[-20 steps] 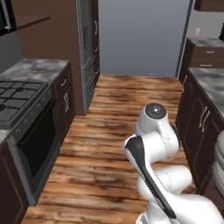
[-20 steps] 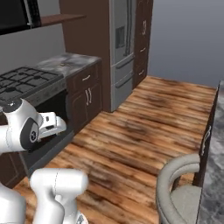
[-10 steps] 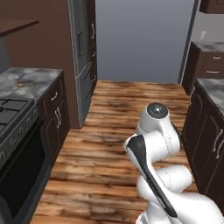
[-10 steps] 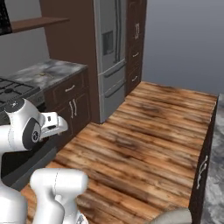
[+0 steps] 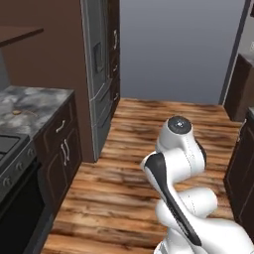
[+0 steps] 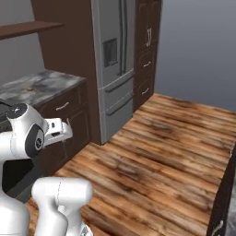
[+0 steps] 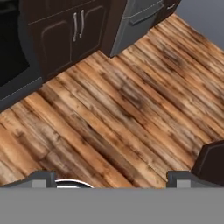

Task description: Take the fork and place it on the left side of the plate. Then take the spoon and place it on the right side of the plate. Make sure they're directly next to the plate.

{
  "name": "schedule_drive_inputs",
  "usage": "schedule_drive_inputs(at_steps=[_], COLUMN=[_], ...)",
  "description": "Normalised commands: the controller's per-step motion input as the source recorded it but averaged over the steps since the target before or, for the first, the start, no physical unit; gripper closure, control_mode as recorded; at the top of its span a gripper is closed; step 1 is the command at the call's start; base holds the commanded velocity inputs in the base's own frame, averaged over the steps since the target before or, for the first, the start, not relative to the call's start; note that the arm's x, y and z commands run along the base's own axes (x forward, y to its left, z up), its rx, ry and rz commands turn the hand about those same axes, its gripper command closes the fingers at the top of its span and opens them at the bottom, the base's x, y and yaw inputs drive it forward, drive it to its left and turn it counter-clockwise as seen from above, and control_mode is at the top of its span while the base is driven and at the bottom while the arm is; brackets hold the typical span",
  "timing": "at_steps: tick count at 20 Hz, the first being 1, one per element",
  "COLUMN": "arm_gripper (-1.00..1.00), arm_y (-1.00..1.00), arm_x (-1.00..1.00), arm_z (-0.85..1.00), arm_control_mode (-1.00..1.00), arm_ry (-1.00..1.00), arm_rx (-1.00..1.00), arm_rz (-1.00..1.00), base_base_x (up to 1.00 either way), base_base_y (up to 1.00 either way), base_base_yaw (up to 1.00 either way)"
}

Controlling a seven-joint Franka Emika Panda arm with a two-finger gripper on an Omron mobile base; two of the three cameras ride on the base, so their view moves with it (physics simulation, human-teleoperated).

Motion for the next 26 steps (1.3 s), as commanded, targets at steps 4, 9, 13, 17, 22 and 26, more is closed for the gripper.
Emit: schedule_drive_inputs(at_steps=[4,9,13,17,22,26], arm_gripper=[-1.00,-1.00,-1.00,-1.00,-1.00,-1.00], arm_y=[0.00,0.00,0.00,0.00,0.00,0.00], arm_x=[0.00,0.00,0.00,0.00,0.00,0.00], arm_z=[0.00,0.00,0.00,0.00,0.00,0.00], arm_control_mode=[1.00,1.00,1.00,1.00,1.00,1.00], arm_ry=[0.00,0.00,0.00,0.00,0.00,0.00], arm_rx=[0.00,0.00,0.00,0.00,0.00,0.00], arm_rz=[0.00,0.00,0.00,0.00,0.00,0.00], base_base_x=[1.00,1.00,1.00,1.00,1.00,0.92], base_base_y=[0.00,0.00,0.00,0.00,0.00,0.09], base_base_yaw=[0.32,0.35,0.41,0.44,0.45,0.43])
